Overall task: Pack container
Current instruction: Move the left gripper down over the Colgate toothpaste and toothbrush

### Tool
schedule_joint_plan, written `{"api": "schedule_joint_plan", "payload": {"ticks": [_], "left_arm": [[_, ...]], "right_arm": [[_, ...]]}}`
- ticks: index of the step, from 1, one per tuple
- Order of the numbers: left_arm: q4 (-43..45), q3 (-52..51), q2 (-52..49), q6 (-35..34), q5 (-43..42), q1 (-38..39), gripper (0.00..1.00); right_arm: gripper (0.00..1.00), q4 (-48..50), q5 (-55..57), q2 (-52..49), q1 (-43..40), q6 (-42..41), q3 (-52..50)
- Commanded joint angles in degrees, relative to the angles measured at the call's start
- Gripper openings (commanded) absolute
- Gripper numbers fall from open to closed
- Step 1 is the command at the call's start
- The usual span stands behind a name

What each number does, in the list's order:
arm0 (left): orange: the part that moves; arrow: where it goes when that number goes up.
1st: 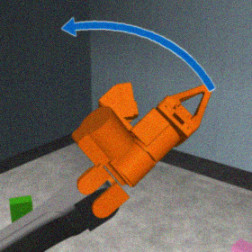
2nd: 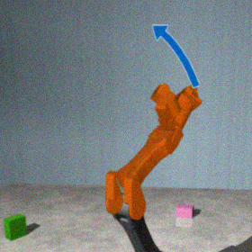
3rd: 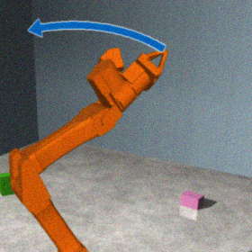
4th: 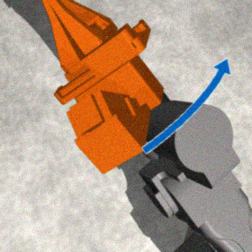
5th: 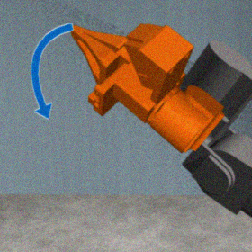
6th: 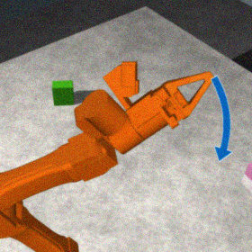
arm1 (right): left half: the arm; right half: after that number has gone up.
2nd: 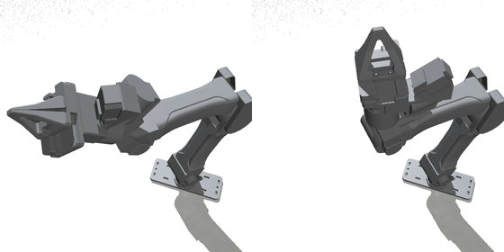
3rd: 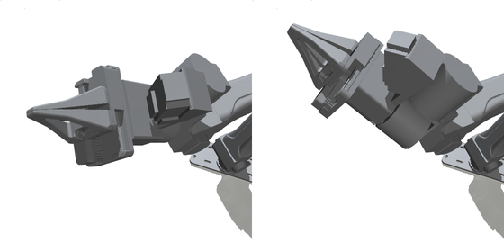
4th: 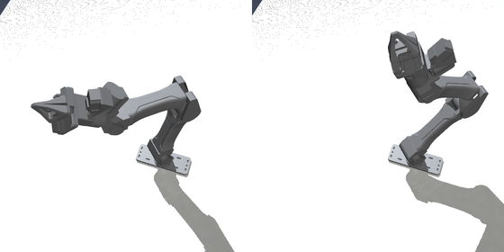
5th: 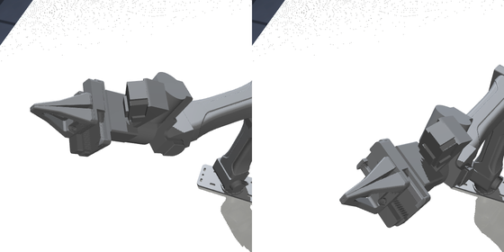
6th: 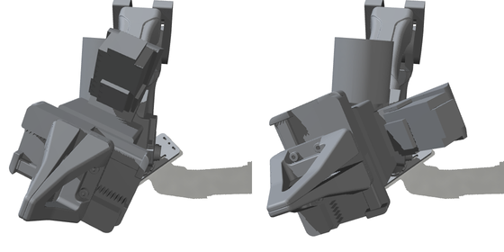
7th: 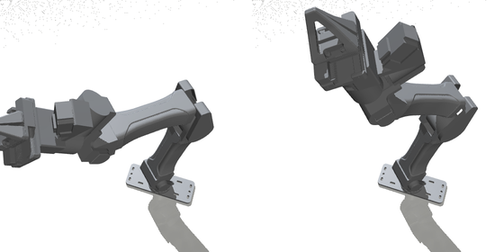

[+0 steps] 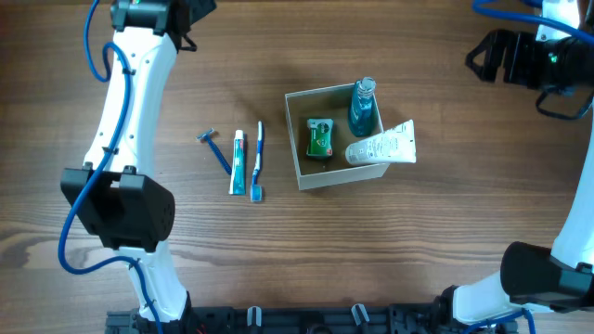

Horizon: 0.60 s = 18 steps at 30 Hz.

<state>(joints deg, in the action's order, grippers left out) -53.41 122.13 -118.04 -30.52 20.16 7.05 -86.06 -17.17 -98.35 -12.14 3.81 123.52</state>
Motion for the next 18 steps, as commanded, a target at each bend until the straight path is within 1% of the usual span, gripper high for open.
{"api": "schedule_joint_plan", "payload": {"ticks": [1, 3, 4, 5, 9, 11, 15, 18], "left_arm": [[-3.5, 1.3, 1.0, 0.3, -1.0, -2.1, 1.00], [-7.4, 1.3, 1.0, 0.3, -5.2, -3.2, 0.99], [-11.1, 1.3, 1.0, 0.3, -9.0, -4.0, 0.99], [-13.6, 1.3, 1.0, 0.2, -11.1, -4.4, 0.99], [-23.5, 1.3, 1.0, 0.0, -16.8, -4.9, 1.00], [-27.7, 1.3, 1.0, -0.3, -17.4, -4.9, 1.00], [-35.7, 1.3, 1.0, -4.9, -17.4, -4.9, 1.00], [-40.8, 1.1, 1.0, -6.0, -17.4, -4.7, 1.00]], "right_arm": [[1.00, 1.0, 2.6, -0.1, 0.1, 0.5, 0.1], [1.00, 2.0, 2.6, -0.1, 0.1, 0.5, 0.1], [1.00, 2.6, 2.6, -0.1, 0.1, 0.5, 0.1], [1.00, 2.8, 2.6, -0.1, 0.1, 0.5, 0.1], [1.00, 2.8, 2.6, -0.1, 0.1, 0.5, 0.1], [1.00, 2.8, 2.6, -0.1, 0.1, 0.5, 0.1], [1.00, 2.8, 2.6, -0.1, 0.1, 0.5, 0.1], [1.00, 2.8, 2.6, -0.1, 0.1, 0.5, 0.1]]}}
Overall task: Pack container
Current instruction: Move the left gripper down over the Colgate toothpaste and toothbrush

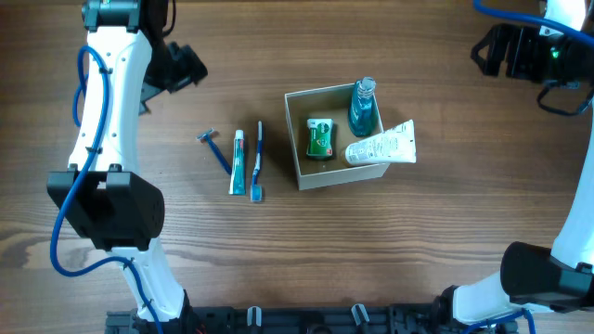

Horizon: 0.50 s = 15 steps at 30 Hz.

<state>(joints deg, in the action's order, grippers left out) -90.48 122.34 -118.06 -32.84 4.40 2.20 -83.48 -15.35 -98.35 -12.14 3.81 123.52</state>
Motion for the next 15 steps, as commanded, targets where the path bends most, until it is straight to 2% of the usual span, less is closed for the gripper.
{"api": "schedule_joint_plan", "payload": {"ticks": [1, 6, 15], "left_arm": [[-4.7, 0.9, 1.1, -3.6, -1.6, 0.3, 1.00], [-5.5, -0.3, 1.1, 3.6, -2.4, 3.3, 1.00], [2.9, -10.8, 1.0, 3.9, -5.5, 10.4, 1.00]], "right_arm": [[1.00, 0.2, 0.8, -0.1, 0.1, 0.5, 0.1], [1.00, 0.2, 0.8, -0.1, 0.1, 0.5, 0.1], [1.00, 0.2, 0.7, -0.1, 0.1, 0.5, 0.1]]}}
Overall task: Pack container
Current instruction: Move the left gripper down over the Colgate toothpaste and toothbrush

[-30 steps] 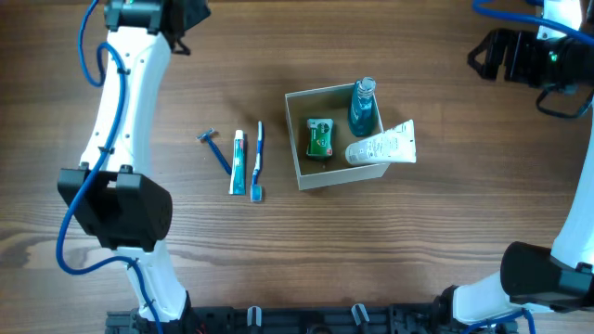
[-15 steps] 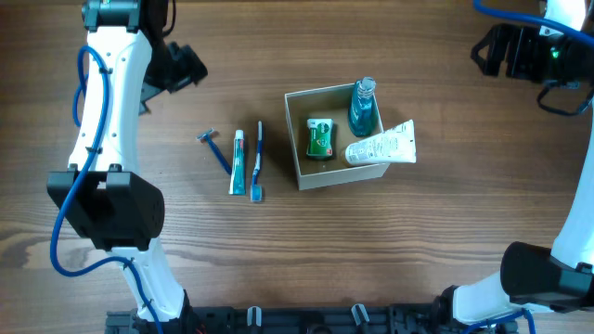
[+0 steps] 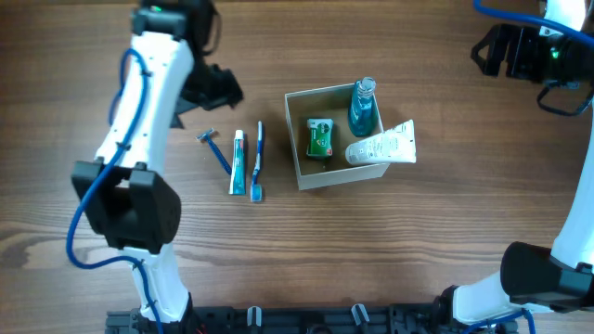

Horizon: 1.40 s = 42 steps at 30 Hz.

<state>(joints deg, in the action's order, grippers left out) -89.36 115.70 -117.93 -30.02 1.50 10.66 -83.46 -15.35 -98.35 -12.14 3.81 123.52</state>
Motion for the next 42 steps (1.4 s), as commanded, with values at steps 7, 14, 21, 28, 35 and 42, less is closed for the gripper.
{"api": "schedule_joint_plan", "payload": {"ticks": [7, 14, 21, 28, 35, 42], "left_arm": [[5.4, -12.0, 0.9, 0.9, -8.0, 3.5, 1.00], [10.1, -17.8, 0.9, 1.4, -6.3, 5.1, 1.00], [18.4, -23.3, 0.9, 9.4, -6.4, 5.2, 1.00], [24.5, -25.9, 0.9, 13.1, -6.4, 5.2, 0.99], [27.9, -26.6, 0.8, 15.1, -5.8, 5.2, 0.99], [29.3, -29.6, 0.7, 15.1, -5.7, 5.2, 0.97]], "right_arm": [[1.00, 0.2, 0.7, -0.1, 0.1, 0.5, 0.1], [1.00, 0.2, 0.7, -0.1, 0.1, 0.5, 0.1], [1.00, 0.2, 0.7, -0.1, 0.1, 0.5, 0.1], [1.00, 0.2, 0.7, -0.1, 0.1, 0.5, 0.1], [1.00, 0.2, 0.7, -0.1, 0.1, 0.5, 0.1], [1.00, 0.2, 0.7, -0.1, 0.1, 0.5, 0.1]]}}
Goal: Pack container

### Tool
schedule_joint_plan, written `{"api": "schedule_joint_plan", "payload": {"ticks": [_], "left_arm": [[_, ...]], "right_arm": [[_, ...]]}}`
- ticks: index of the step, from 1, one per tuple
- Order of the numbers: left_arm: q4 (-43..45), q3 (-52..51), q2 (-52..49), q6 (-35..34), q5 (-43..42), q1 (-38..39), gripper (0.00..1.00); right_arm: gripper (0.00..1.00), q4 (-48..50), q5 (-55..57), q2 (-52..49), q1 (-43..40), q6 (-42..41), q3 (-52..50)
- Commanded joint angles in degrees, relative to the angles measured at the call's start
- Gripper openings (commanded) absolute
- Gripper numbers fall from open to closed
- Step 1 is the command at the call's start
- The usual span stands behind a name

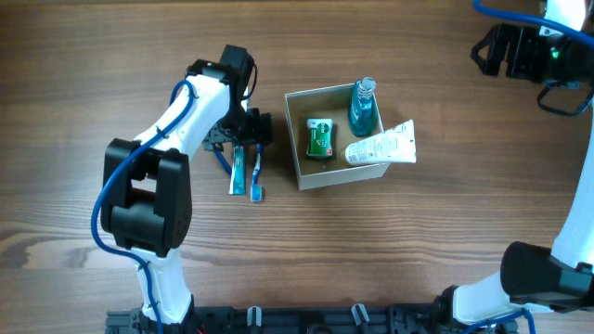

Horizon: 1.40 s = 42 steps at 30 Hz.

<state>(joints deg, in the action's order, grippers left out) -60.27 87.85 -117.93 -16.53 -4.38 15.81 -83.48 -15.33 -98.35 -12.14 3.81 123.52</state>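
Observation:
A white open box (pixel 299 139) stands at the table's middle. Inside it are a green packet (pixel 320 139) and an upright blue bottle (pixel 363 107), and a white tube (pixel 381 147) lies across its right rim. Left of the box lie a toothpaste tube (pixel 238 174), a blue toothbrush (pixel 257 174) and a blue razor (pixel 223 160). My left gripper (pixel 251 128) hangs over the top ends of the toothpaste and toothbrush; its fingers look spread, and it hides the razor's head. My right gripper (pixel 484 51) is open at the far right, holding nothing.
Bare wooden table surrounds the box and the three loose items. The left arm's links (pixel 148 195) cross the table's left part. The right arm's base (pixel 548 278) stands at the lower right. A black rail (pixel 297 320) runs along the front edge.
My left gripper has moved right and toward the front, from above the razor's head to over the top ends of the toothpaste and toothbrush. The right arm and the box contents have not moved.
My left gripper was first at the table's far back left. It then stood nearer the razor, then just behind the razor's head, and now over the toothpaste and toothbrush. The right gripper drew back slightly at the far right. The items stayed put.

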Motion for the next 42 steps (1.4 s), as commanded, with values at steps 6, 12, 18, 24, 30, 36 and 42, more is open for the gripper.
{"api": "schedule_joint_plan", "payload": {"ticks": [6, 12, 18, 24, 30, 36, 42], "left_arm": [[2.1, -1.7, 0.6, 1.6, 0.2, -0.7, 0.95], [2.9, -1.7, -0.3, 3.8, 0.1, -2.6, 0.91], [3.0, -1.7, -0.9, 4.2, 0.2, -3.6, 0.92], [4.0, -1.7, -1.2, 5.5, 0.1, -3.6, 0.91], [3.9, -1.7, -2.4, 5.9, 0.1, -3.6, 0.90], [4.1, -1.7, -3.7, 5.9, 0.1, -3.3, 0.90], [4.8, -1.7, -3.7, 6.2, 0.1, -3.3, 0.89]], "right_arm": [[1.00, 0.2, 0.7, -0.1, 0.1, 0.5, 0.1], [1.00, 0.2, 0.7, -0.1, 0.1, 0.5, 0.1], [1.00, 0.2, 0.7, -0.1, 0.1, 0.5, 0.1], [1.00, 0.2, 0.7, -0.1, 0.1, 0.5, 0.1], [1.00, 0.2, 0.7, -0.1, 0.1, 0.5, 0.1], [1.00, 0.2, 0.7, -0.1, 0.1, 0.5, 0.1], [1.00, 0.2, 0.7, -0.1, 0.1, 0.5, 0.1]]}}
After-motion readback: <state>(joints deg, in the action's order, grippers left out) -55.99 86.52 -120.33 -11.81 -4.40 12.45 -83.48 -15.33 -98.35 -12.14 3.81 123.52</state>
